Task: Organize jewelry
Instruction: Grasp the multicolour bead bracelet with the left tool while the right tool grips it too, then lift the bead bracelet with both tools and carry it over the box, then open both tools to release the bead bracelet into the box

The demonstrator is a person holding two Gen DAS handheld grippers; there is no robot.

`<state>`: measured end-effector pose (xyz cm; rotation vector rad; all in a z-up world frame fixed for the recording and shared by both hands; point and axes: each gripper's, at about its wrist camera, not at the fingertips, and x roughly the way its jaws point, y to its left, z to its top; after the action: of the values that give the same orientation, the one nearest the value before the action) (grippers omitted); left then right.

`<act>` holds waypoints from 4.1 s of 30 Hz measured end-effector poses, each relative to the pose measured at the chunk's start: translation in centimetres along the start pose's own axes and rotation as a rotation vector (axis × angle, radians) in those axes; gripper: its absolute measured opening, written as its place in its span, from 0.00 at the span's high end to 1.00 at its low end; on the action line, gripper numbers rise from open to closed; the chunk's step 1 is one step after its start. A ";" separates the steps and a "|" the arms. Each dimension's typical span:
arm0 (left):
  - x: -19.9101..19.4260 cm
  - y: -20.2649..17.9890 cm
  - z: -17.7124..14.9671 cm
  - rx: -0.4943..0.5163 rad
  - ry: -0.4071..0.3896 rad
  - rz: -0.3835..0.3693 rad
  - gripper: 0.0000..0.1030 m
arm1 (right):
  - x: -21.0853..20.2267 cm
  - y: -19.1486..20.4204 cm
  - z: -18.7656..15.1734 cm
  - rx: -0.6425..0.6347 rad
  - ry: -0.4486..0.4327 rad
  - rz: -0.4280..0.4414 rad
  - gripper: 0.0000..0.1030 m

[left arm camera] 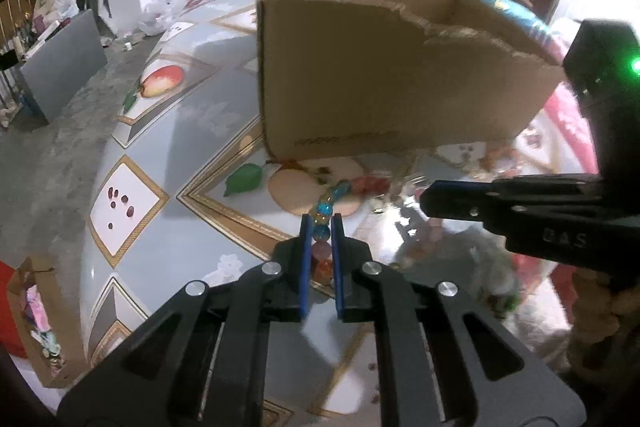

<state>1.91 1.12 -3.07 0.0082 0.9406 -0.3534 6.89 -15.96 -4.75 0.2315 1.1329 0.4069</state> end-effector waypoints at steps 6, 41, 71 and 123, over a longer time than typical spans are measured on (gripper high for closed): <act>-1.4 -0.7 -0.6 -0.010 -0.002 -0.083 0.92 | -2.0 -0.2 -1.2 -0.036 -0.003 -0.044 0.91; 1.3 -2.5 -0.9 0.088 0.070 0.027 0.92 | -0.7 -0.9 -1.9 -0.058 0.000 -0.077 0.90; -10.7 -5.4 4.1 0.122 -0.211 -0.047 0.92 | -13.2 1.0 -0.1 -0.133 -0.278 0.018 0.91; -7.4 1.7 9.3 0.017 -0.260 0.120 0.58 | -13.6 -4.9 7.0 -0.100 -0.225 0.112 0.90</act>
<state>5.85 3.42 8.03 0.0336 0.6764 -0.2443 9.34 -26.03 7.50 0.2471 0.8793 0.5218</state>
